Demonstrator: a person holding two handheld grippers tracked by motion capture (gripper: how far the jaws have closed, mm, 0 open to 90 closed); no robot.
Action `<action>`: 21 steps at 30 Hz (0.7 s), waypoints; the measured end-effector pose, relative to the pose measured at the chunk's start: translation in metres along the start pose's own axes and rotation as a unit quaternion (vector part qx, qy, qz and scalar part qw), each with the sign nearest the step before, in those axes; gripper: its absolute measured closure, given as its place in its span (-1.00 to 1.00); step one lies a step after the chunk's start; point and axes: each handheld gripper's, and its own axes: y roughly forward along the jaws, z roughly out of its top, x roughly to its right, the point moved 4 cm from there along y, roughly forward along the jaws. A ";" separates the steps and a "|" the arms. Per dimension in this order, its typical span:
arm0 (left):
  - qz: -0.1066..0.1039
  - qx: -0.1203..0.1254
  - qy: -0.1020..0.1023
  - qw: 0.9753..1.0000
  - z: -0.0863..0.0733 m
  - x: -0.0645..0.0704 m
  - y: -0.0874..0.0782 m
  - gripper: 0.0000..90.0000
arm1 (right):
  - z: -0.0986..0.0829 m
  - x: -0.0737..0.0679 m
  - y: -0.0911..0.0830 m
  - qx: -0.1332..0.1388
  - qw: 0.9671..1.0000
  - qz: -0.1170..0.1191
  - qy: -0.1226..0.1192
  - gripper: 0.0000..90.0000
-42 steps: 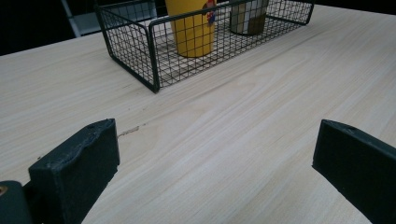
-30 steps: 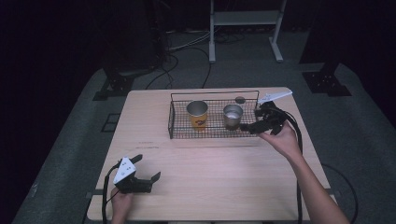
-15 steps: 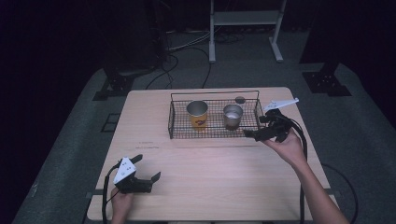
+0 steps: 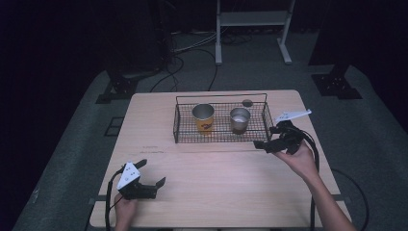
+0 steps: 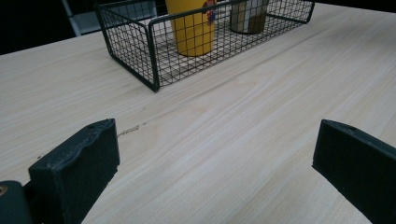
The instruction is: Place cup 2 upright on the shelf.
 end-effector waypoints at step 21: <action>0.000 -0.001 0.000 1.000 0.000 0.000 0.000 -1.00 | -0.029 -0.004 -0.005 -0.001 1.000 -0.001 0.004 -0.96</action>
